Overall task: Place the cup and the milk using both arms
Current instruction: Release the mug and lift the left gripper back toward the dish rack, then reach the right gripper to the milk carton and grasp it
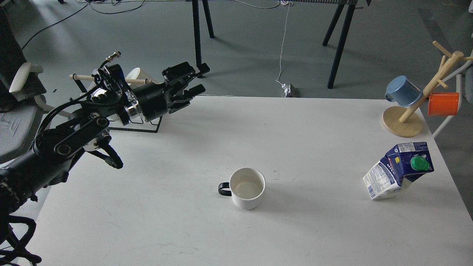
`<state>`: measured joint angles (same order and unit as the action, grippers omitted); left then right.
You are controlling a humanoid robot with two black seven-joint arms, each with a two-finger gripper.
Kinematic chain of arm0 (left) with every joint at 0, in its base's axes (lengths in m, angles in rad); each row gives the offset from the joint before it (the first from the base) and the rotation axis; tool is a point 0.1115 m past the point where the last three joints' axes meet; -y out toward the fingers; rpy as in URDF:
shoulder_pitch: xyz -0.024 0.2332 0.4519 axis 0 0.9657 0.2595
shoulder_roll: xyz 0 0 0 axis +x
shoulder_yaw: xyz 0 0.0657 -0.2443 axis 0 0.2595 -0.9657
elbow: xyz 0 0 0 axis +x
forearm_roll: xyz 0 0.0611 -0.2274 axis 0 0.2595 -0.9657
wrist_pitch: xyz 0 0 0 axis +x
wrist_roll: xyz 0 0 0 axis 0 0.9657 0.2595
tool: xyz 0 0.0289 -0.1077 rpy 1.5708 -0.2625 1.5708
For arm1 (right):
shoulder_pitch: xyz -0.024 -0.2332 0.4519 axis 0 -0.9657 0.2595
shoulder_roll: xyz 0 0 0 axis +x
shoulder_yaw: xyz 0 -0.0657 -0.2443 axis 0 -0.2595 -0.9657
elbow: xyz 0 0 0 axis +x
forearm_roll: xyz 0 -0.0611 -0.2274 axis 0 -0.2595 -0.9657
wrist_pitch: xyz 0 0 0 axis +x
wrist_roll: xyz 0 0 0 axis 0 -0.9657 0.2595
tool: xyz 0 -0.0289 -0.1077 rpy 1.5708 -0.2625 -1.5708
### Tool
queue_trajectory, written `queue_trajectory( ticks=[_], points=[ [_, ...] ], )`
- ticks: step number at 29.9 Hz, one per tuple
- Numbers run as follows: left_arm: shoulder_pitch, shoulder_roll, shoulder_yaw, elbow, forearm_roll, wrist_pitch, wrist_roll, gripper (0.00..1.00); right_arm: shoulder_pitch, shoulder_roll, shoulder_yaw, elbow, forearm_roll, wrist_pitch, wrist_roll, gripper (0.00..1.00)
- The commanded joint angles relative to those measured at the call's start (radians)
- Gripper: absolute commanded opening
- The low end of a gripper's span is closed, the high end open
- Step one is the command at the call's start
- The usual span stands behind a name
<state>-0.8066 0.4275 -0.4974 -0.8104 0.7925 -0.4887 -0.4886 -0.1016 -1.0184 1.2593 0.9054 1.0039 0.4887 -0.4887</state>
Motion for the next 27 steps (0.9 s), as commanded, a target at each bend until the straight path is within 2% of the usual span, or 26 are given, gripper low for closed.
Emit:
queue_trajectory(
  ticks=[1,3,16,27],
  points=[
    [0.004,0.039,-0.001,0.001,-0.091,0.0,0.0,0.89,-0.108,0.007,-0.003,-0.003,-0.001,0.0,0.0,0.99],
    [0.007,0.043,-0.001,0.001,-0.093,0.0,0.0,0.89,-0.139,0.021,-0.011,-0.002,-0.001,0.0,0.0,0.99],
    [0.029,0.048,0.01,0.001,-0.087,0.0,0.0,0.9,-0.173,0.303,-0.083,0.021,-0.082,0.0,0.0,0.99],
    [0.043,0.043,0.008,0.004,-0.087,0.0,0.0,0.91,-0.15,0.38,-0.104,0.04,-0.148,0.0,0.0,0.99]
  ],
)
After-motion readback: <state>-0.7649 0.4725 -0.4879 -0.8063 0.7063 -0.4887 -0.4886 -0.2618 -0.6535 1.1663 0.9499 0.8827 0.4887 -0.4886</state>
